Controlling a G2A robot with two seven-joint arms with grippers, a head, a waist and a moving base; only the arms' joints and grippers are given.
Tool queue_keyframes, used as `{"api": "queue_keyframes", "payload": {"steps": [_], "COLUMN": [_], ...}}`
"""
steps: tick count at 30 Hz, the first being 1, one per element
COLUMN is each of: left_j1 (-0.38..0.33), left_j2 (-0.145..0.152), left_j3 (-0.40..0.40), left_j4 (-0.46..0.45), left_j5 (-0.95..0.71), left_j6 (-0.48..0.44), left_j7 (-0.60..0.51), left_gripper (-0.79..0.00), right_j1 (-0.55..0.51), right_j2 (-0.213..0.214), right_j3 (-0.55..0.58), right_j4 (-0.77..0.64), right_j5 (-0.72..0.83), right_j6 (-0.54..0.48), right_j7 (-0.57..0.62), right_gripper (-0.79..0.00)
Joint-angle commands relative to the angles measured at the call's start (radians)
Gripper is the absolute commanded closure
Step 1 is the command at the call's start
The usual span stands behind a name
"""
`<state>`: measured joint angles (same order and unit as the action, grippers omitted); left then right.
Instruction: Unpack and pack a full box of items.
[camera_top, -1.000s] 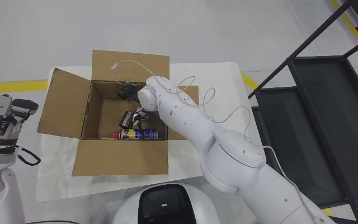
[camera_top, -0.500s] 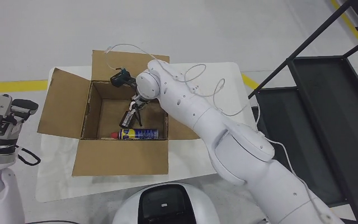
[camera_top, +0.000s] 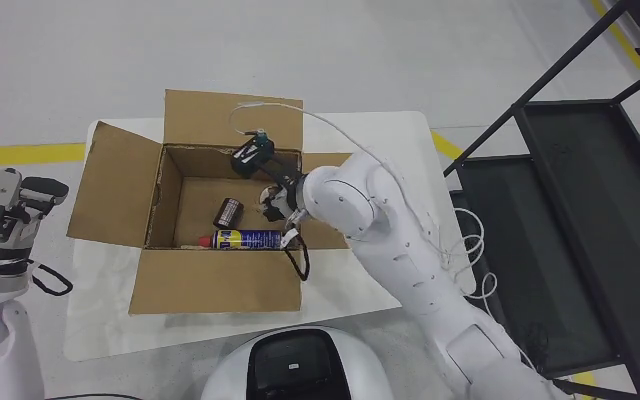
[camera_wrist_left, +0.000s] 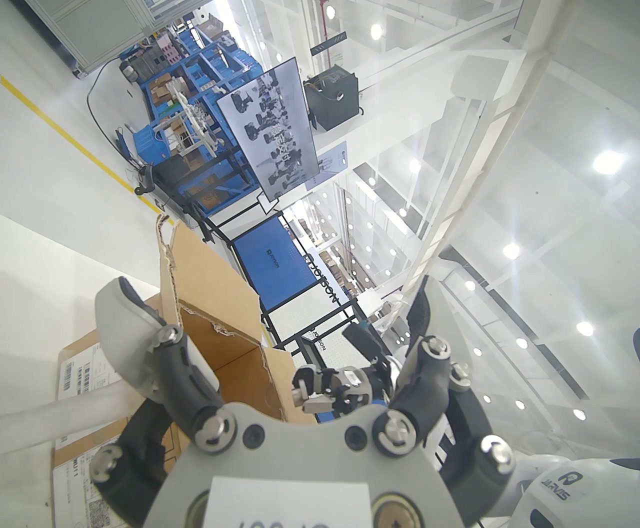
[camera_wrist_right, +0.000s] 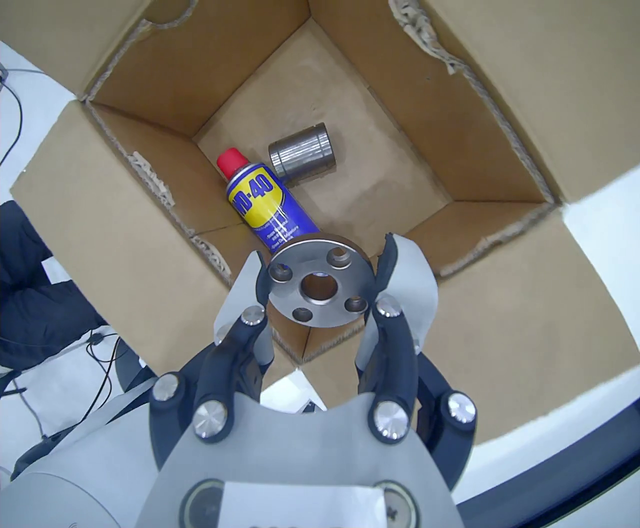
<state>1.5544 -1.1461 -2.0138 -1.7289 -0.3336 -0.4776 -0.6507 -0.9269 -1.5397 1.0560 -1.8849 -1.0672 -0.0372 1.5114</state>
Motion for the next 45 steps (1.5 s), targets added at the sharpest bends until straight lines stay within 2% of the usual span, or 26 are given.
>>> {"api": "queue_keyframes", "payload": {"steps": [1,10,16,21,26,30,45], "left_j1": [0.0,0.0,0.0,0.0,0.0,0.0,0.0], "left_j2": [0.0,0.0,0.0,0.0,0.0,0.0,0.0], "left_j3": [0.0,0.0,0.0,0.0,0.0,0.0,0.0], "left_j4": [0.0,0.0,0.0,0.0,0.0,0.0,0.0], "left_j5": [0.0,0.0,0.0,0.0,0.0,0.0,0.0], "left_j6": [0.0,0.0,0.0,0.0,0.0,0.0,0.0], "left_j7": [0.0,0.0,0.0,0.0,0.0,0.0,0.0], "left_gripper": [-0.785,-0.785,-0.785,-0.785,-0.785,-0.785,-0.785], "right_j1": [-0.039,-0.088,-0.166,-0.262,-0.306,-0.301,-0.199], "right_j2": [0.008,0.023,0.041,0.059,0.073,0.081,0.092], "right_j3": [0.023,0.1,0.201,0.306,0.379,0.38,0.287], "right_j4": [-0.073,-0.087,-0.149,-0.226,-0.251,-0.203,0.11], "right_j5": [-0.039,-0.132,-0.12,-0.078,-0.044,-0.057,0.01], "right_j6": [0.002,0.082,0.066,0.033,0.037,0.07,0.14], "right_j7": [-0.011,-0.153,-0.173,-0.149,-0.055,0.025,0.025], "right_gripper": [0.0,0.0,0.0,0.0,0.0,0.0,0.0]}}
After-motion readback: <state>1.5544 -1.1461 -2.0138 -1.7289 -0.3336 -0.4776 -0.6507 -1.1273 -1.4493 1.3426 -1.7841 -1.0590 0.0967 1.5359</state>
